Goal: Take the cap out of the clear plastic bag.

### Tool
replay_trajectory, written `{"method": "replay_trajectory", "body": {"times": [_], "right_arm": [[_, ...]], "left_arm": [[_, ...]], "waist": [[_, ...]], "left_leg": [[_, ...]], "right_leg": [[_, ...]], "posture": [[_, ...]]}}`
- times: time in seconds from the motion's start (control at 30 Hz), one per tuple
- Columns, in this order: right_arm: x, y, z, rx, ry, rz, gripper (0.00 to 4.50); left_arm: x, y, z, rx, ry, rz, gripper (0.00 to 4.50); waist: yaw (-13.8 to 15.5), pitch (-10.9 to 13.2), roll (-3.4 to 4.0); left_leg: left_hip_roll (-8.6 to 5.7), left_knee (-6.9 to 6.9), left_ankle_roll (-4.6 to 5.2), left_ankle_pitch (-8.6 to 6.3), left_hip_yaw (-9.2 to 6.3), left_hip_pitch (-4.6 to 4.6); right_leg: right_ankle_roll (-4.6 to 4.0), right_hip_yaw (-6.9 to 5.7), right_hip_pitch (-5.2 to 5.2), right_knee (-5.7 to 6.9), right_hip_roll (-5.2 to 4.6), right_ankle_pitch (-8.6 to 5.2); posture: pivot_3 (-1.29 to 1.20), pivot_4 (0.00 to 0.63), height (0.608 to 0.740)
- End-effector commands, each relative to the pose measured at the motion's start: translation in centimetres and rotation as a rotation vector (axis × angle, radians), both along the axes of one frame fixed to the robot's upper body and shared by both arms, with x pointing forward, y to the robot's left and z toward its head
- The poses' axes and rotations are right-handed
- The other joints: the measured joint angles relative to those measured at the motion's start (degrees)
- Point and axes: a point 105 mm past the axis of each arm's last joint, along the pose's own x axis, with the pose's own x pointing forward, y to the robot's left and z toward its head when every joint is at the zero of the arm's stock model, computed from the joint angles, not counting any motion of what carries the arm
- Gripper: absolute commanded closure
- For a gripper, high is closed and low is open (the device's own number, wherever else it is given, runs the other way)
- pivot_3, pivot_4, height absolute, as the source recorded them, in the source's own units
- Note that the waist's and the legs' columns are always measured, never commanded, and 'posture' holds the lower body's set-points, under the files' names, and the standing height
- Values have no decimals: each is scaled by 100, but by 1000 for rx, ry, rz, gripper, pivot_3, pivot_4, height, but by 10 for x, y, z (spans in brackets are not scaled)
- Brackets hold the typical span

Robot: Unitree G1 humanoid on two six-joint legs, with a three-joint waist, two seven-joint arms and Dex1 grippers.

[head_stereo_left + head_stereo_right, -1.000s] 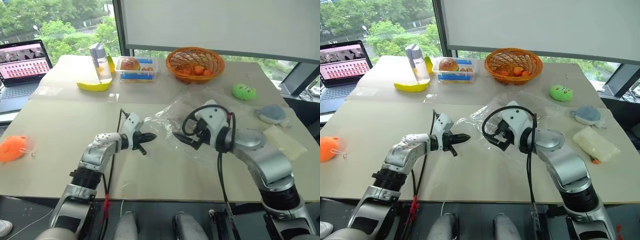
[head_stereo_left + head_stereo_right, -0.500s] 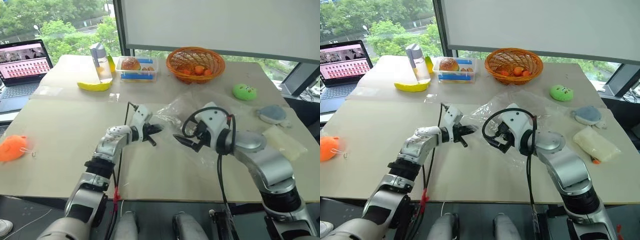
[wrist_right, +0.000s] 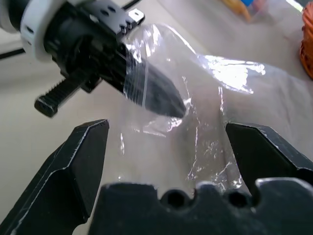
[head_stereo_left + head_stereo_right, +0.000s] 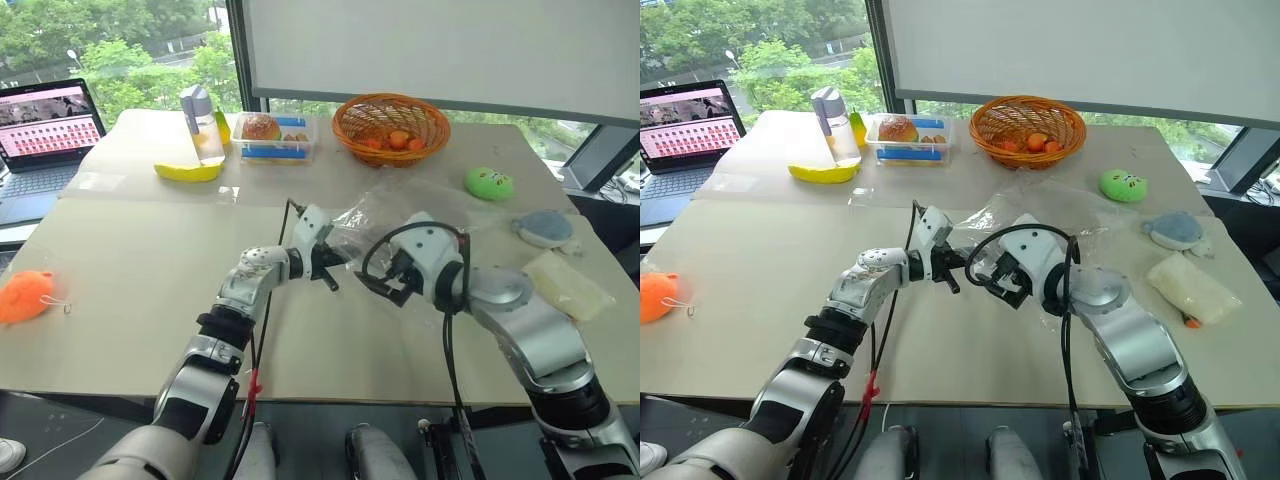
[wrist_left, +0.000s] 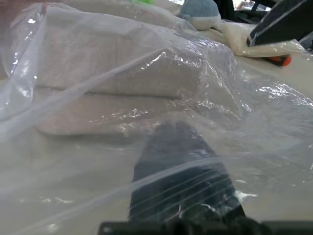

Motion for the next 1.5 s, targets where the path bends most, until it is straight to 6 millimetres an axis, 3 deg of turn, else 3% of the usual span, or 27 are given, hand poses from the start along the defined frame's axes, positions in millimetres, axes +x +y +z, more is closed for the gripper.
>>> {"method": "replay_trajectory", "body": {"times": [0.03,0.33,0.47,0.6,0.7,0.8,0.93,1.07,1.33,1.4,1.5], "right_arm": [[2,5,-3,6,-2,17,0],[40,-22,-17,-73,-81,-132,0],[48,-28,-14,-87,-139,-162,1101],[52,-20,10,33,-193,-152,2463],[52,-3,38,288,-163,-123,3493],[54,3,47,281,-170,-96,4409],[55,10,52,274,-167,-70,4409],[54,10,51,267,-160,-68,4500],[51,10,48,265,-151,-69,4500],[50,10,48,266,-149,-70,4500],[47,13,48,269,-144,-61,4500]], "left_arm": [[1,-5,19,-15,-64,-21,4391],[-7,5,19,-7,-55,-14,4391],[-6,16,19,0,-55,27,4500],[-8,22,16,7,-42,40,4500],[-12,19,12,5,-28,29,4500],[-12,13,13,-51,16,49,4500],[-6,6,9,-150,151,133,4500],[0,12,7,-251,283,225,3420],[7,60,1,-400,477,437,313],[9,68,-4,-439,521,478,67],[11,55,-3,-506,577,438,67]], "waist": [[0,0,0],[-4,0,0],[-4,0,0],[-10,0,0],[-22,0,1],[10,0,1],[47,0,1],[10,0,1],[-47,0,1],[-29,-1,1],[-11,-1,2]], "left_leg": [[0,0,0,0,-1,0],[-2,2,0,0,-6,-4],[-2,2,0,0,-8,-4],[-2,2,0,0,-8,-4],[-2,3,0,0,-9,-4],[-2,3,0,1,-14,-5],[-3,7,0,1,-15,-13],[-3,8,0,1,-21,-14],[-5,6,0,1,-32,-10],[-8,7,0,1,-32,-10],[-8,6,0,1,-33,-10]], "right_leg": [[0,-1,0,0,0,0],[0,-4,-1,0,0,0],[0,-5,-1,0,0,0],[0,-5,-1,2,0,0],[0,-4,0,3,1,0],[0,-10,0,6,1,0],[1,-15,1,2,-2,0],[1,-16,0,4,-1,0],[0,-16,0,8,2,0],[0,-17,2,7,-1,0],[0,-18,2,7,-1,0]], "posture": [[0,150,720],[0,150,720],[0,150,720],[0,150,720],[0,150,720],[0,150,720],[0,150,720],[0,150,720],[0,150,720],[0,150,720],[0,150,720]]}}
